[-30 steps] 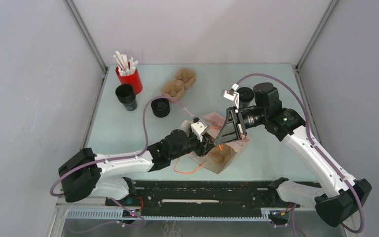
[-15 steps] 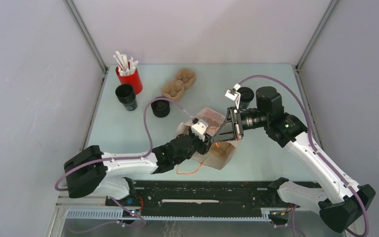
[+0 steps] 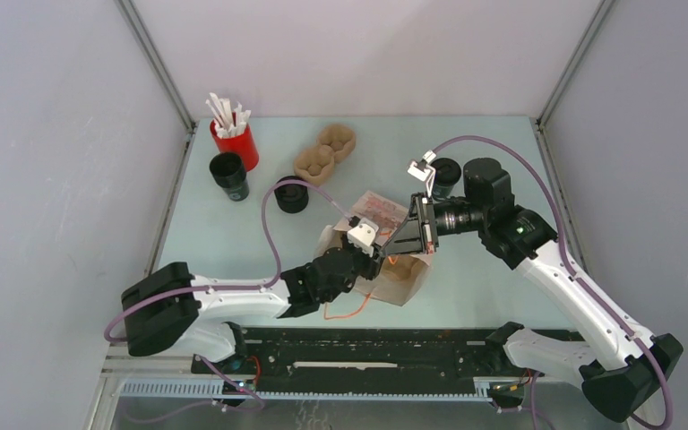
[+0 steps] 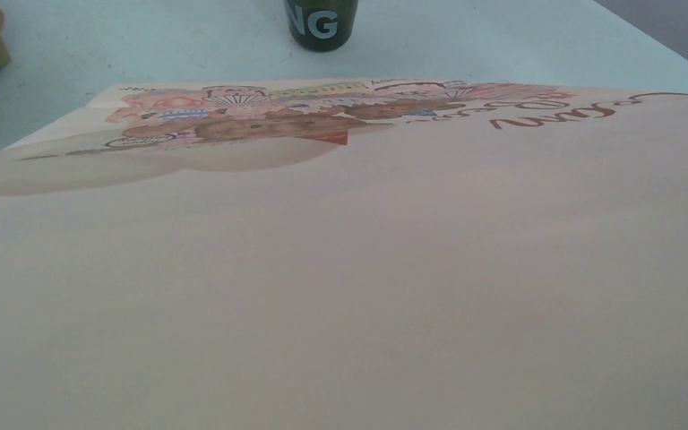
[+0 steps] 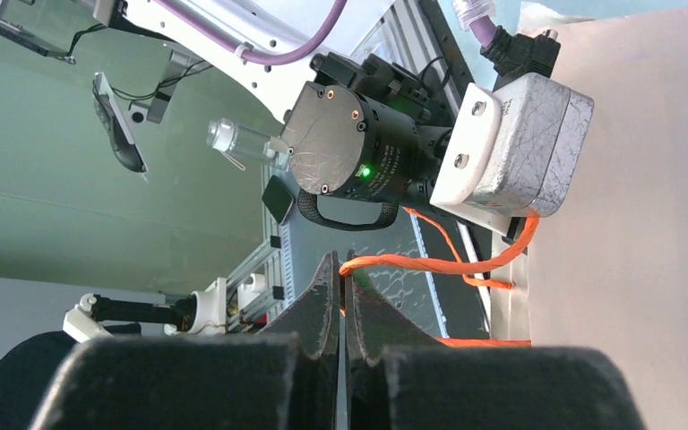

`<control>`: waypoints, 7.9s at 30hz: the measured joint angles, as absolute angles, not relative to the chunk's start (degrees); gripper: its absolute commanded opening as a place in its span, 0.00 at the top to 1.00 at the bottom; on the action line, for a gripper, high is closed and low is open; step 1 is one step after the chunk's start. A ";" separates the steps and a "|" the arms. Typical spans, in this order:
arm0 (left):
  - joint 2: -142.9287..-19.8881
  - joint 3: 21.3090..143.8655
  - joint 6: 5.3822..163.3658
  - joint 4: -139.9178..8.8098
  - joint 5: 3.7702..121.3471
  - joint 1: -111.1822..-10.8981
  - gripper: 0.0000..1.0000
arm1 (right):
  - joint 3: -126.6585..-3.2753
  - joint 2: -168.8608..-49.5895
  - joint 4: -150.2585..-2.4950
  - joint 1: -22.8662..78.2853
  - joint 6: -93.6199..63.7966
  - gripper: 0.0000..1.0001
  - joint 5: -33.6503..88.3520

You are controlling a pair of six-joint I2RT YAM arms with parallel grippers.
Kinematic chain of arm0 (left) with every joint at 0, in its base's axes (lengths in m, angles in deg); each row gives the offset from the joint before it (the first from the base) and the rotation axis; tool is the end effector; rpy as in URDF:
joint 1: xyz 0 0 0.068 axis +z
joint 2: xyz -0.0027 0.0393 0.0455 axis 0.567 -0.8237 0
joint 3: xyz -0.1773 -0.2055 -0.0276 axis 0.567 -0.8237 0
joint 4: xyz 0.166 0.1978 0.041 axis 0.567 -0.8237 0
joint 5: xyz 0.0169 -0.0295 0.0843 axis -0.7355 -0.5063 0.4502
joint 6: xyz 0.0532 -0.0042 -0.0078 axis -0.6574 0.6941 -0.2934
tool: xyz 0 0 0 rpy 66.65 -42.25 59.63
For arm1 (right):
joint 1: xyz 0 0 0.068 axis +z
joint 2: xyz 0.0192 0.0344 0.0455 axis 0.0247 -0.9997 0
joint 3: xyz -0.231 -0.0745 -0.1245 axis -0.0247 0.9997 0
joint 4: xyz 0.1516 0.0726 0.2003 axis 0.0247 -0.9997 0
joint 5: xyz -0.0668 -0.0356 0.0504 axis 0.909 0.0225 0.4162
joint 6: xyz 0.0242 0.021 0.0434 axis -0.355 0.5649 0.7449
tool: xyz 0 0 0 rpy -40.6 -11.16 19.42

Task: Pack the takeout coffee

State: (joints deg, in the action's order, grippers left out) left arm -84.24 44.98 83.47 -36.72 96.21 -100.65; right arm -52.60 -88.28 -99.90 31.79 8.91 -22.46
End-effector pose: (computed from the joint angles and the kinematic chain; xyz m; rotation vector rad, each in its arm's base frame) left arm 0.1309 -0.2575 0.2227 0.5436 1.7233 -0.5687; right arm 0.1651 0.1440 0.3823 -0.8010 1.9894 1.6631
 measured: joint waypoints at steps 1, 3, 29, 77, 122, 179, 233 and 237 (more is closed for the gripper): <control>-84.33 44.98 83.49 -36.65 96.34 -100.65 0.62 | -52.60 -88.28 -99.90 31.79 8.95 1.00 -22.35; -84.39 44.98 83.52 -36.61 96.71 -100.67 0.61 | -52.60 -88.28 -99.90 31.82 9.15 1.00 -22.13; -87.12 44.98 84.85 -34.91 99.53 -101.06 0.52 | -52.58 -88.28 -99.97 32.41 9.30 1.00 -19.79; -79.23 42.62 104.65 -46.88 92.86 -101.39 0.39 | -51.31 -88.24 -99.79 34.29 9.08 1.00 -17.52; -41.27 37.01 133.26 -93.24 86.17 -101.39 0.90 | -51.29 -85.62 -96.03 36.45 8.32 1.00 -1.67; -43.59 56.61 115.82 -95.82 66.09 -82.42 1.00 | -48.58 -80.98 -84.67 31.42 11.77 1.00 -10.44; -59.30 72.79 118.22 -109.63 56.65 -65.59 1.00 | -49.82 -87.39 -96.69 33.78 28.21 1.00 16.03; -59.54 86.60 117.35 -114.51 57.10 -66.51 1.00 | -60.38 -88.46 -100.71 37.06 27.20 1.00 16.42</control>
State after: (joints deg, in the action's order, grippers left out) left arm -59.54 86.60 117.35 -114.51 57.10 -66.51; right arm -60.38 -88.46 -100.71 37.06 27.20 16.42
